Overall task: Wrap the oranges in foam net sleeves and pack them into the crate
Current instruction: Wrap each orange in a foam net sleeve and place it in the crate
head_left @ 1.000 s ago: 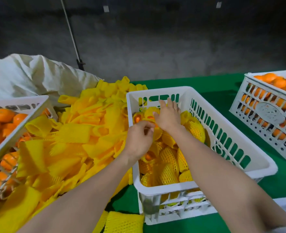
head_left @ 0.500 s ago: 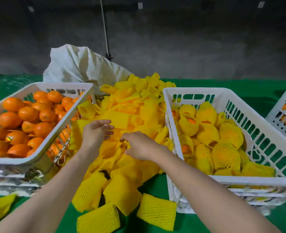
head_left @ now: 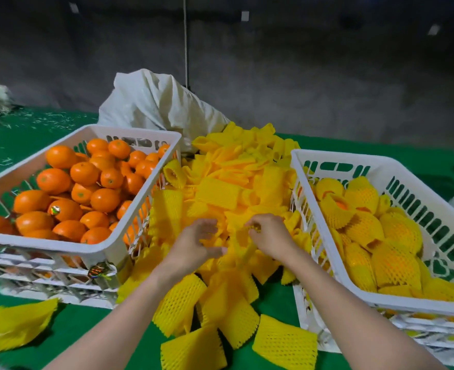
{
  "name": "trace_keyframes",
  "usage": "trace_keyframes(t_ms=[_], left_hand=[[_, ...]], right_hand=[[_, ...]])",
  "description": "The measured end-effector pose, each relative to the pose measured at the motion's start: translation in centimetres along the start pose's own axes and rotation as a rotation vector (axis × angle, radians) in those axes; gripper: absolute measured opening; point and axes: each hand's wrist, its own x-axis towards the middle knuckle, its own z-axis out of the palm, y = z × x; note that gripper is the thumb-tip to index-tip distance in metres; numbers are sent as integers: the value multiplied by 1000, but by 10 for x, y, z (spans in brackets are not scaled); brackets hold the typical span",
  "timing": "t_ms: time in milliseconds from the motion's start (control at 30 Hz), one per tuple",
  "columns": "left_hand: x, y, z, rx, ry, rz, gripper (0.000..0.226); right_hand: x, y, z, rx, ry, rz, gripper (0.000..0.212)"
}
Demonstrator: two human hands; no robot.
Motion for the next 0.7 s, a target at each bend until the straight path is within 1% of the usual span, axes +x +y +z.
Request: trace_keyframes(t_ms=[33,67,100,133,200,233,300,333,400,433,533,567,633,667,700], left_hand=[[0,0,2,91,-65,36,72],[0,1,3,175,-106,80,82],[0,2,4,242,-110,124,84],[1,3,3,293,-71,166,76],[5,7,-3,348,68,208,41],[5,9,-8,332,101,209,25],[4,13,-20,251,73,200,7],[2,15,-26,213,38,186,8],[-2,19,-38,71,-29,126,19],[-5,22,-45,-16,-50,97,23],[-8,29,-66,-174,-92,73,19],[-8,32,-74,-192,-105,94,16],[-8,37,-96,-139,-109,153,11],[-5,38,-108,-90,-112,170,13],[-3,38,-122,-38,-127,173,21]], right_hand=[[0,-8,-6,47,36,-21,21],[0,-15,-12,88,61,-31,19],[-2,-22,-16,139,73,-33,19],[-3,-28,-20,212,71,-26,18],[-10,-42,-24,369,90,-25,19],[-13,-49,-25,380,128,-66,19],[-18,-60,-22,256,193,-210,23],[-20,-66,-19,182,201,-281,24],[-20,-78,-14,43,202,-375,27],[-18,-85,-12,-15,230,-410,26],[-11,-106,-9,-92,399,-478,21],[-7,-113,-8,-90,455,-499,19],[1,-128,-4,-67,519,-560,15],[6,-135,-2,-48,516,-589,13],[11,-141,0,-23,493,-603,11]])
